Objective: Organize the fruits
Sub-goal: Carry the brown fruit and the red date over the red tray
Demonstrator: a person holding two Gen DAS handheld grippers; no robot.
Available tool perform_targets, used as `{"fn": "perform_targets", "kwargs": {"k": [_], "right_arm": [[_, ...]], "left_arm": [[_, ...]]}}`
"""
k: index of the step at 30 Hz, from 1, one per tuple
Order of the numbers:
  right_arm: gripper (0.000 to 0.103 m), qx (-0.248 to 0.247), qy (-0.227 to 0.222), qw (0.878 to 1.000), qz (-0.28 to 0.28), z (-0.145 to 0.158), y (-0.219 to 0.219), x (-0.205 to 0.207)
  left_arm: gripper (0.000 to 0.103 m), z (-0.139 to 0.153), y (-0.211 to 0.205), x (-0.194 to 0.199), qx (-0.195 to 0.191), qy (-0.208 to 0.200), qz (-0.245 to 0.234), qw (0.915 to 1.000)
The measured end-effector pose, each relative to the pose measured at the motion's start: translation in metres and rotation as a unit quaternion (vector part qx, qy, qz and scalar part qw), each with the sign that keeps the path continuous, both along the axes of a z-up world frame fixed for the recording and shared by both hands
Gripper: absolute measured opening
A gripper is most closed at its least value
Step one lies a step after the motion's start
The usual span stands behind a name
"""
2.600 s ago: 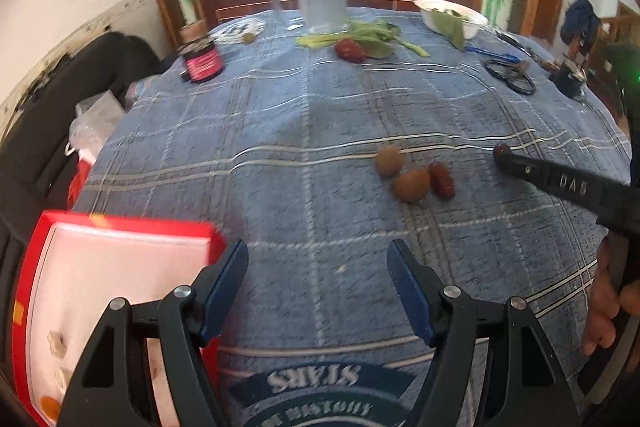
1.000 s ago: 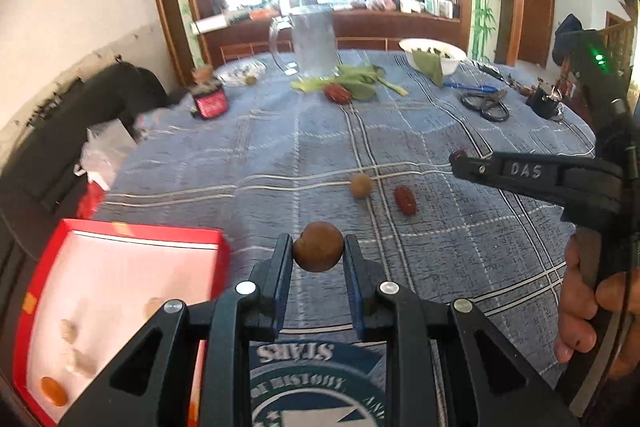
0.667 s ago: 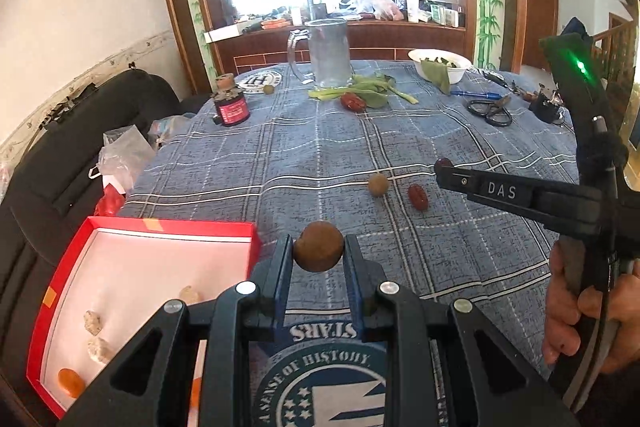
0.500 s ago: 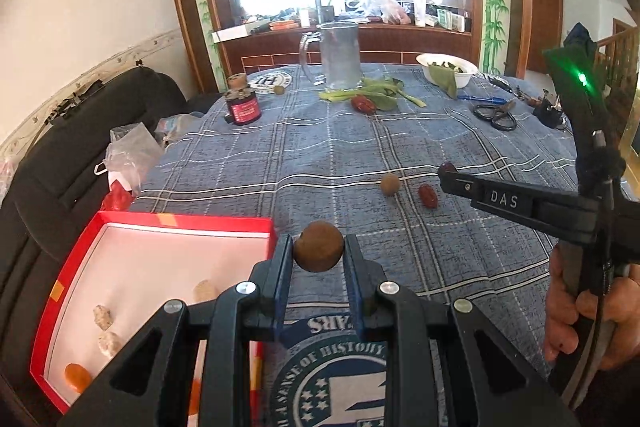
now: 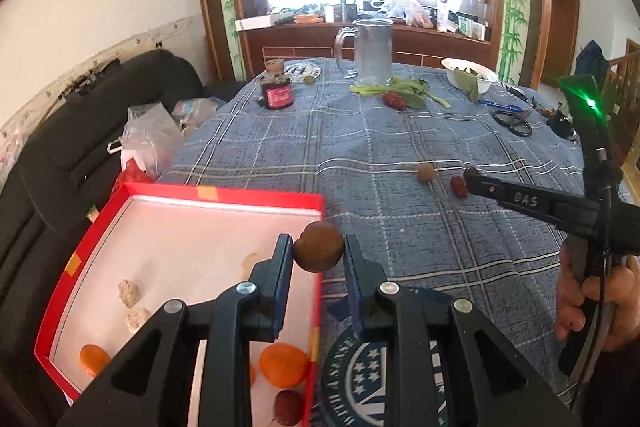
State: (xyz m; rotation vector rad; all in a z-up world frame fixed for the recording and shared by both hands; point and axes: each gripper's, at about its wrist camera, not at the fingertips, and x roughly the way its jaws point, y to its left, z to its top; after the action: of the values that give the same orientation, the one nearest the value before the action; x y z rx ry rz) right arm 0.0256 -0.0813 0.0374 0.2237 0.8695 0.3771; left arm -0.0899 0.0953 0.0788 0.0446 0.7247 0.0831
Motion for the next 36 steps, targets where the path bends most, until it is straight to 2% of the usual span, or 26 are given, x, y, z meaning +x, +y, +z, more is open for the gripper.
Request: {"fn": "perform_targets", "kwargs": {"k": [6, 12, 17, 20, 25, 36], "right_arm": [[0.019, 0.006, -0.014, 1.000, 0.019, 0.005, 0.010, -0.008], [0.019, 0.011, -0.047, 0.997, 0.057, 0.015, 0.028, -0.023], [0.019, 0.018, -0.066, 0.993, 0.093, 0.021, 0.043, -0.036], [0.019, 0.024, -0.075, 0.990, 0.113, 0.025, 0.053, -0.046], [0.019, 0.046, -0.065, 0.987, 0.140, 0.031, 0.075, -0.068], [0.019, 0.063, -0.038, 0.966, 0.248, 0.032, 0.136, -0.142]], "left_arm": [[0.024, -0.003, 0.036, -0.018, 0.004, 0.004, 0.042, 0.9991], [0.024, -0.012, 0.072, -0.044, 0.023, 0.021, 0.081, 0.9963], [0.024, -0.018, 0.095, -0.061, 0.016, 0.030, 0.103, 0.9941], [0.024, -0.021, 0.104, -0.067, 0.013, 0.033, 0.105, 0.9938], [0.024, -0.026, 0.113, -0.068, 0.001, 0.036, 0.103, 0.9940], [0.024, -0.034, 0.119, -0.071, -0.011, 0.037, 0.094, 0.9948]]}}
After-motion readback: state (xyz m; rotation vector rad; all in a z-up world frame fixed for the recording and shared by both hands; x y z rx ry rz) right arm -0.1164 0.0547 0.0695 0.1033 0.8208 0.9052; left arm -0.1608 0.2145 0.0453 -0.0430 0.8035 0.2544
